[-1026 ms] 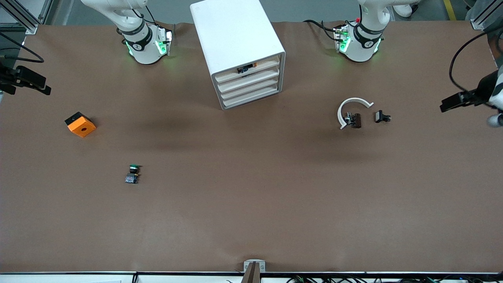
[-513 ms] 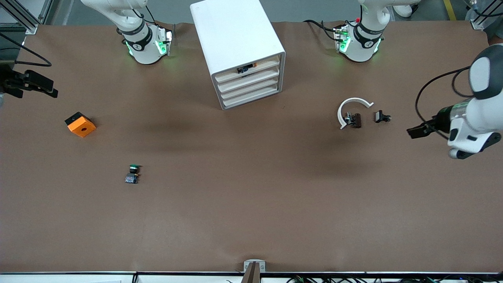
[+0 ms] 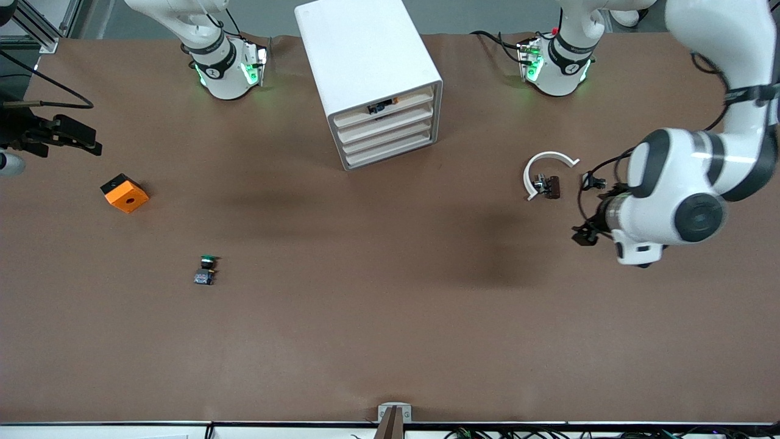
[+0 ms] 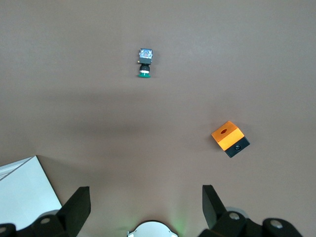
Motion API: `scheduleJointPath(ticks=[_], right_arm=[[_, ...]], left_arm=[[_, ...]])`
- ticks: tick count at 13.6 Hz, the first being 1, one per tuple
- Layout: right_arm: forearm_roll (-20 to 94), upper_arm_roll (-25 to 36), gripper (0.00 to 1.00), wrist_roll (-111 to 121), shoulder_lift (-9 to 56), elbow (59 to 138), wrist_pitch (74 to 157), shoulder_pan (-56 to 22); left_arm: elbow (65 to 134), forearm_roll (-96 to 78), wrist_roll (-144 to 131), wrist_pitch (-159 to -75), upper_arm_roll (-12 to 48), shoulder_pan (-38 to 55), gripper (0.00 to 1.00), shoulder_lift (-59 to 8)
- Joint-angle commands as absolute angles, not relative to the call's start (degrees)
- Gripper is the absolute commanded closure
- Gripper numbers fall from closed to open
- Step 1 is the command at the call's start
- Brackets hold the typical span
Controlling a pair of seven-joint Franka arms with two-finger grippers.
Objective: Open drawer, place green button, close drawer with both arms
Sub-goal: 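Move the left gripper toward the drawer while the right gripper reaches the button, then grasp the button with the right gripper while the left gripper grips the handle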
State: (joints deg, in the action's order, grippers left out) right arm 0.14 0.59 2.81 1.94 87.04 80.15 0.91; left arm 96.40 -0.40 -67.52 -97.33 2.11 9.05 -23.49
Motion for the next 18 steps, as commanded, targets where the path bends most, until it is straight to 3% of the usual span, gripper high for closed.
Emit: scheduleJointPath(ticks=[1, 5, 10, 17, 18], right_arm=[[-0.7, 0.6, 0.00, 3.1, 6.2, 86.8, 80.2, 0.3], [-0.6, 0.6, 0.00, 2.9, 8.1, 95.2, 89.4, -0.1], [0.1, 0.6, 0.00, 2.3, 10.9, 110.8, 113.4, 0.0], [0.2, 0.6, 0.00, -4.6, 23.5, 111.3, 130.4, -1.8], [0.2, 0.6, 0.00, -4.6, 25.4, 110.9, 133.6, -1.8]], left_arm=[[93.6, -4.5, -82.5, -96.8, 1.9, 11.9, 0.00, -27.6], [91.1, -13.5, -101.9, -96.8, 1.9, 16.8, 0.00, -34.8], [91.1, -29.4, -111.0, -96.6, 1.9, 21.3, 0.00, -37.0], [91.0, -46.7, -120.6, -96.4, 1.9, 27.4, 0.00, -42.4], [90.8, -47.8, -121.3, -96.3, 2.0, 28.2, 0.05, -42.8]])
